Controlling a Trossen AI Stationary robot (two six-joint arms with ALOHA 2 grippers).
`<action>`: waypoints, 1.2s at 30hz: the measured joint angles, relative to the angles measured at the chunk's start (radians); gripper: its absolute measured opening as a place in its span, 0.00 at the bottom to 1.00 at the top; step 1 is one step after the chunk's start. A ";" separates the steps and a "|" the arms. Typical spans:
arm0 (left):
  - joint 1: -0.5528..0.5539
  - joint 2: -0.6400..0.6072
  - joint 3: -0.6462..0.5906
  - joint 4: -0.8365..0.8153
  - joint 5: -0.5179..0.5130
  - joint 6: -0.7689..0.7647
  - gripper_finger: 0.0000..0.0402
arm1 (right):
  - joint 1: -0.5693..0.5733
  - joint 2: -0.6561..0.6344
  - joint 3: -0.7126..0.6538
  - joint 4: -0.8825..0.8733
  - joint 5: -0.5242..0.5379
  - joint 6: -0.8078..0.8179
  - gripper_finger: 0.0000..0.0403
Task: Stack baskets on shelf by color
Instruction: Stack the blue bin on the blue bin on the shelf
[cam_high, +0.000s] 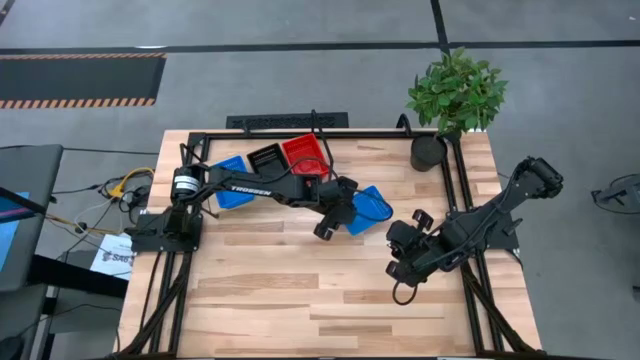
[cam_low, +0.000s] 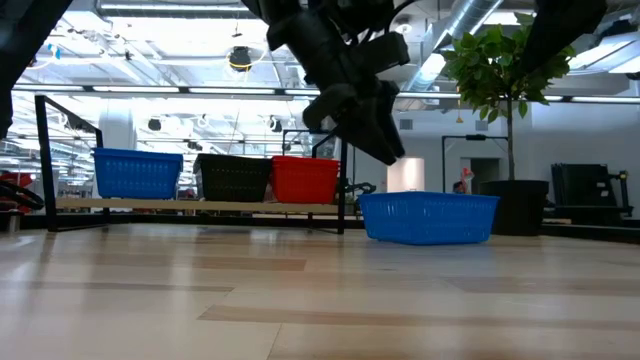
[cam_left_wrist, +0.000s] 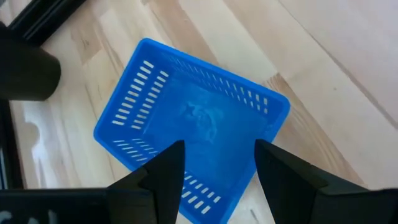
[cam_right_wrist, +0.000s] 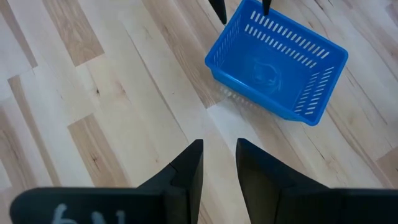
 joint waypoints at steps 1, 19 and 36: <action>0.001 0.000 -0.004 0.001 0.001 0.007 0.45 | 0.000 0.000 0.000 0.000 0.000 0.000 0.29; 0.018 -0.001 -0.105 0.071 0.068 0.111 0.45 | 0.000 0.000 0.000 0.003 0.001 0.001 0.29; 0.030 0.070 -0.105 0.132 0.041 0.110 0.10 | -0.002 0.000 0.000 0.002 0.002 0.003 0.29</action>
